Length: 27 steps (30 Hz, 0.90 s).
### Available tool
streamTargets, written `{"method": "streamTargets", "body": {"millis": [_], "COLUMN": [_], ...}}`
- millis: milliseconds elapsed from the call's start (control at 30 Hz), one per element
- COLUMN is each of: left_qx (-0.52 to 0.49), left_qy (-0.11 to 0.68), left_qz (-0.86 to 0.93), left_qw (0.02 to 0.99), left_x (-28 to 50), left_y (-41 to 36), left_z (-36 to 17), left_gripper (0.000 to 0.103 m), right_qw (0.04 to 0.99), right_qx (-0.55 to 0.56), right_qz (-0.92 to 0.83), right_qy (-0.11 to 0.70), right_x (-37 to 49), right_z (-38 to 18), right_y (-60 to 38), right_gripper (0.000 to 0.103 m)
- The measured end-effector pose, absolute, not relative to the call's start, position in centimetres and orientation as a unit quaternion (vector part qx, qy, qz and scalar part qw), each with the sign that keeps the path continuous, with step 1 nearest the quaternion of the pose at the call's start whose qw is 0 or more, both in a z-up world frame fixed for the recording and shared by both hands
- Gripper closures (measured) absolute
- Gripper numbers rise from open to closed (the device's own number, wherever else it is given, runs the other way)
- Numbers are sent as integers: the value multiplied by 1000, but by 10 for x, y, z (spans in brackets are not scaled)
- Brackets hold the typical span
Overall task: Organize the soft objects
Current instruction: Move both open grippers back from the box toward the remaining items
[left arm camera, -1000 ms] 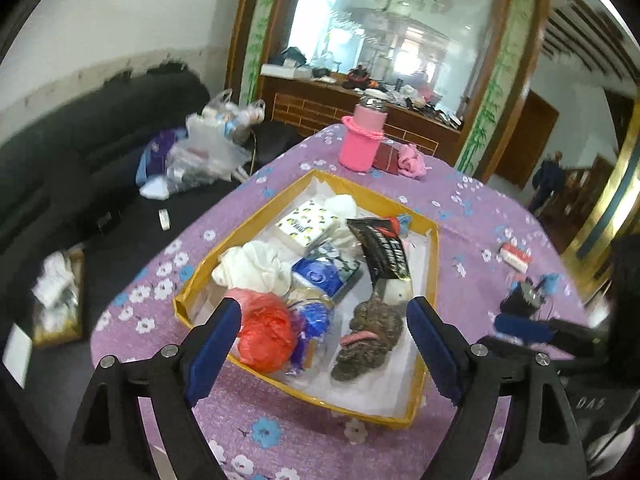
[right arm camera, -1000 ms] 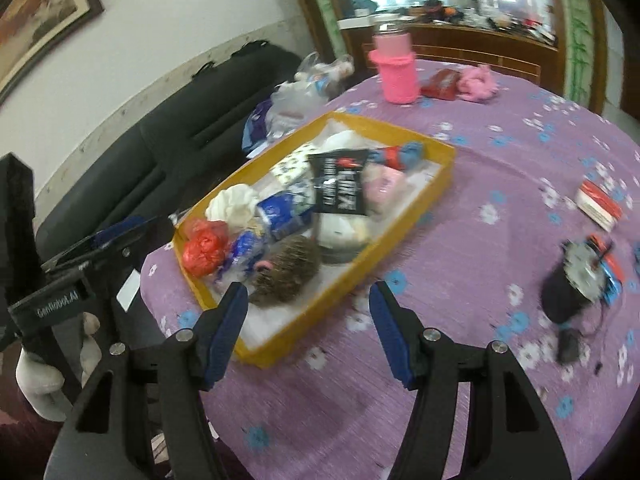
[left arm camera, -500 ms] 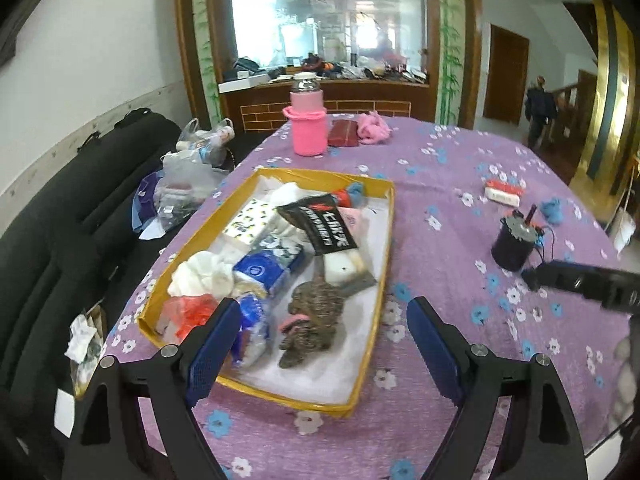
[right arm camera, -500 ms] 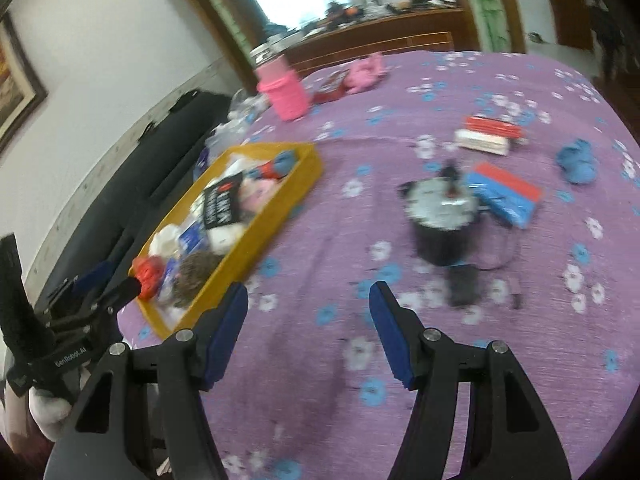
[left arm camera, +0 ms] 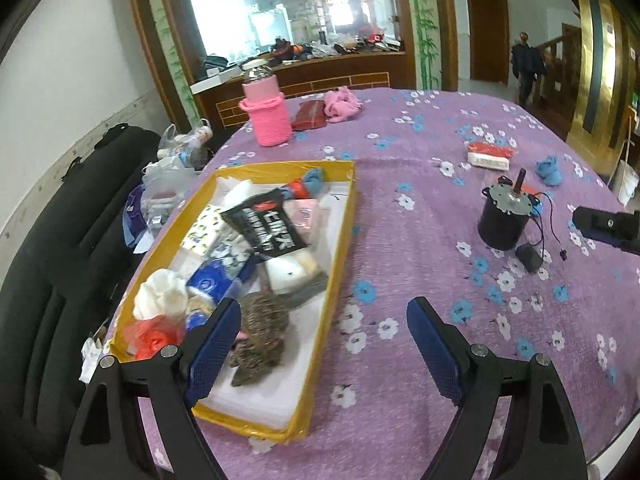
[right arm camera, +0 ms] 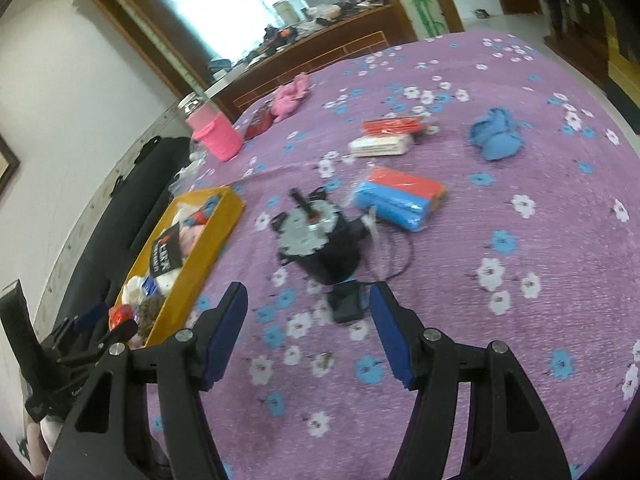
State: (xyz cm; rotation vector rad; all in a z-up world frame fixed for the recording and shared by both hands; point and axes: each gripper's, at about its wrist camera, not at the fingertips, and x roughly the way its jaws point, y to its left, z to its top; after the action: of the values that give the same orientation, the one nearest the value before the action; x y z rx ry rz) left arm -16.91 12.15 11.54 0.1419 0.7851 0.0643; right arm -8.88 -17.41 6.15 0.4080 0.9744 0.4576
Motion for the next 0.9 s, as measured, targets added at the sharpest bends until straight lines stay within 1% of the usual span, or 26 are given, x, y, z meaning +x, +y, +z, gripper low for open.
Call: {"method": "streamTargets", "body": {"millis": [600,900], "left_qx": [97,61], "left_qy": [419,440], "left_qz": [14,-44], "left_qw": [903,895], "left_x": [-121,-92], "left_y": [85,78], "left_z": [96,99], "left_gripper": [17,17], "right_qw": [838,842], "right_qx": [228,255], "right_qz": [166,125], "right_qy": [467,459], "right_x": [-61,-32], "right_z": [46,47], "right_y": [-228,-257], "right_gripper": [41,41]}}
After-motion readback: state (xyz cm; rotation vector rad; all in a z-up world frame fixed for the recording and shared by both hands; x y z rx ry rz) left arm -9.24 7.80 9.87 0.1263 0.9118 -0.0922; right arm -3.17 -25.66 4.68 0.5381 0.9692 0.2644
